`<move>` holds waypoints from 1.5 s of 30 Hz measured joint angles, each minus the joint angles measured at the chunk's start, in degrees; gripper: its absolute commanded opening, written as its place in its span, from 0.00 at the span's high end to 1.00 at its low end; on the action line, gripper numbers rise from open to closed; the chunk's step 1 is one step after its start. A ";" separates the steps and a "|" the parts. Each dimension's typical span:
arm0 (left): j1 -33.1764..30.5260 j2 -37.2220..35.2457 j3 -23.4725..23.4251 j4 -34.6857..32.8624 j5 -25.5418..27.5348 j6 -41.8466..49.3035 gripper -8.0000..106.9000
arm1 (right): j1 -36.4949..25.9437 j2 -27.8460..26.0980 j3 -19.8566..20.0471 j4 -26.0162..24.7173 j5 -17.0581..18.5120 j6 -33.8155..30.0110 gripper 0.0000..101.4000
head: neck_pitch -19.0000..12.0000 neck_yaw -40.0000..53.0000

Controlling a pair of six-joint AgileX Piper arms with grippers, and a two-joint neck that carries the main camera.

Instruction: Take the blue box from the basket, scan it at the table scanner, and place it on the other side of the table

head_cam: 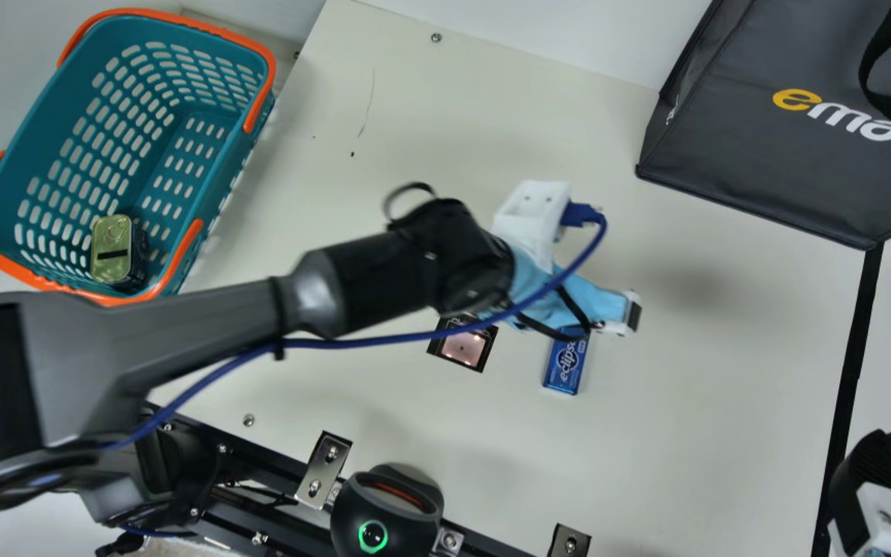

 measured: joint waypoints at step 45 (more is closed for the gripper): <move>44.48 -48.30 11.43 18.98 15.03 41.28 0.15 | 0.00 0.00 0.00 0.00 -0.11 0.00 0.06 | 0.00 -1.76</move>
